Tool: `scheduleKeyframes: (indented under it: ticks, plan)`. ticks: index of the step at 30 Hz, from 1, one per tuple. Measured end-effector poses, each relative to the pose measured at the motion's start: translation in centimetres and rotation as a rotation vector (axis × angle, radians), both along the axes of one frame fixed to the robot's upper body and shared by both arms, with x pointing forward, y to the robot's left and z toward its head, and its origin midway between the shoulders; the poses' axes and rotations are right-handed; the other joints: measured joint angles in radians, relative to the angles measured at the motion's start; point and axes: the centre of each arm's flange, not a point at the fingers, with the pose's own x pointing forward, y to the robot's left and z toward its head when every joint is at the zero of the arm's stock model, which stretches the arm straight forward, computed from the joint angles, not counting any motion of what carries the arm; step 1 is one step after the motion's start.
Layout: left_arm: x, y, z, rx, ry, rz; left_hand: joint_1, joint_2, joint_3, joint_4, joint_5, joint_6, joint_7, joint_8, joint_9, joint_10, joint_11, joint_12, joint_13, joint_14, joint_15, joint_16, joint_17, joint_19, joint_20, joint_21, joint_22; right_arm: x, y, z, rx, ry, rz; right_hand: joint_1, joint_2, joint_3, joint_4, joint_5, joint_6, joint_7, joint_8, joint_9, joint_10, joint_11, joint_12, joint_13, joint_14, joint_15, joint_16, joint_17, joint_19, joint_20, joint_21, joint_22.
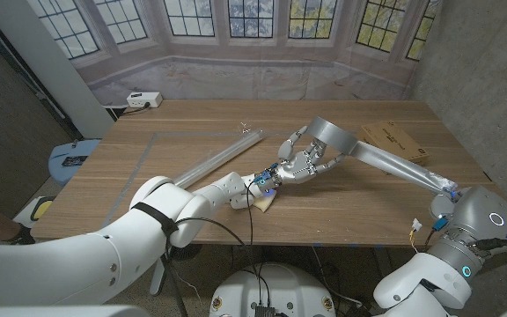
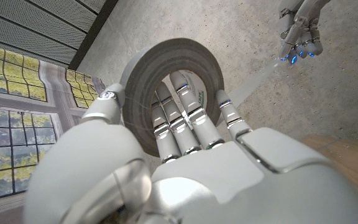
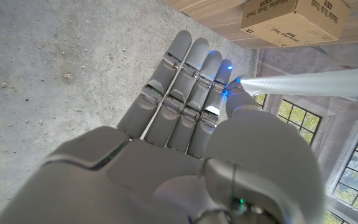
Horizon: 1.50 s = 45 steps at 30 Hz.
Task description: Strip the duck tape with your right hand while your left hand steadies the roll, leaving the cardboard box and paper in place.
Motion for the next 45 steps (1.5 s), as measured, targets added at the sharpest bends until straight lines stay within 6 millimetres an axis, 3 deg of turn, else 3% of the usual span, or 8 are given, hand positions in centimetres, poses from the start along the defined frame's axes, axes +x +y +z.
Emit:
scheduleKeyframes:
  ticks: [45]
  plan:
    - [0.0,0.0,-0.2,0.028,-0.001,-0.005,-0.009,0.009,0.006,0.004,-0.009,-0.027,-0.002,-0.007,0.0,-0.045,0.023,-0.023,0.01,-0.027,0.02,-0.019,-0.002,0.005,0.005,-0.021,0.005,-1.8,-1.5,-0.9,0.004,-0.037,-0.116,0.001,-0.002,-0.007,-0.004,-0.003,0.0,0.0,-0.001,0.005,0.004,-0.004,-0.009,0.005,0.006,-0.002,-0.003,0.01,-0.003,0.003,0.0,0.0]
